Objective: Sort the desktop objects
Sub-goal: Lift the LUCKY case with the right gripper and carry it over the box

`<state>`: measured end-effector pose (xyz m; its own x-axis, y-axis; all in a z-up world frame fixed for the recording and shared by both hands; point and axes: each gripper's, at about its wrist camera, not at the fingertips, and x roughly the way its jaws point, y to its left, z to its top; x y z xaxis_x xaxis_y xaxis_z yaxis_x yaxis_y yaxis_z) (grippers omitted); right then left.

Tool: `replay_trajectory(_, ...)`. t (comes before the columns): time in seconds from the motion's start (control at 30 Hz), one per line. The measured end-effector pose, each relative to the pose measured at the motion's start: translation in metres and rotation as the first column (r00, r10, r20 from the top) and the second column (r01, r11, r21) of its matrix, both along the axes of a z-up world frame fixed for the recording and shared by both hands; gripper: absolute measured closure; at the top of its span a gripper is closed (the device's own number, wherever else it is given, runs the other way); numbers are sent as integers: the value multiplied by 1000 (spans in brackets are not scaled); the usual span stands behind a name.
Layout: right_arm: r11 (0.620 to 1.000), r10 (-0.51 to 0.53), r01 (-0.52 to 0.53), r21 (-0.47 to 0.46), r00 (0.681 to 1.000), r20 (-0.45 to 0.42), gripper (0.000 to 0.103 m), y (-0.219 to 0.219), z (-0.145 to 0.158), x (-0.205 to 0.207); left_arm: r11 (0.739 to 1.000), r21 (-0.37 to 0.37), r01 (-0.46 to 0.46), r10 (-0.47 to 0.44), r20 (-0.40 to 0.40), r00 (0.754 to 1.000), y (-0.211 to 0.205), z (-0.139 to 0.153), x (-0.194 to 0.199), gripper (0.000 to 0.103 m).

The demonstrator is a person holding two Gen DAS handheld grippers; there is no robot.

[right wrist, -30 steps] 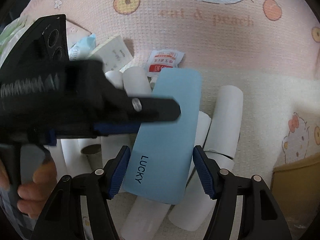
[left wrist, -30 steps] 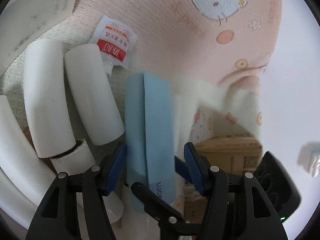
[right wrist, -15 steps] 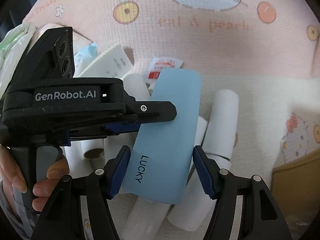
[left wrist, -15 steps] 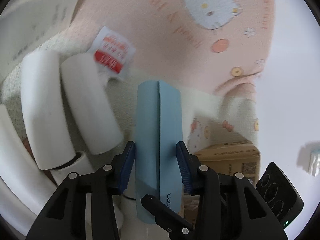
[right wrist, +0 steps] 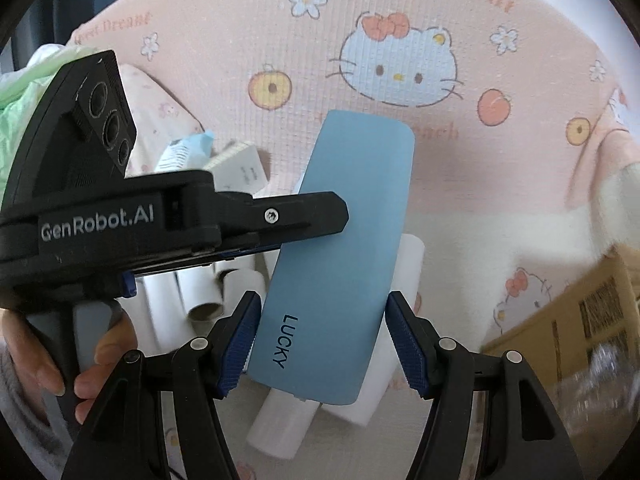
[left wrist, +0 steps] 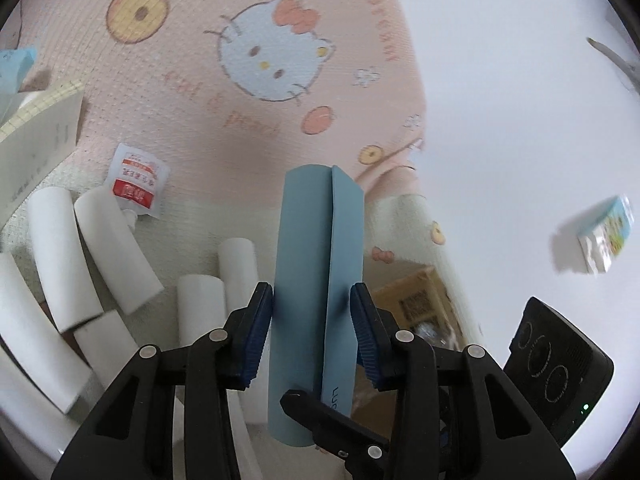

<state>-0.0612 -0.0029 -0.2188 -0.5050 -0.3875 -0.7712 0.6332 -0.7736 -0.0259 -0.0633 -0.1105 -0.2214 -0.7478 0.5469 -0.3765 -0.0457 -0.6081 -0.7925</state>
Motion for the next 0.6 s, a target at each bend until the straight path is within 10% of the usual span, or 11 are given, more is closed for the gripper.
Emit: replay_trajectory(0.6, 997, -69, 64, -43, 989, -128, 41, 78, 70, 60, 982, -147, 122, -139, -110, 984, 93, 96, 19, 59)
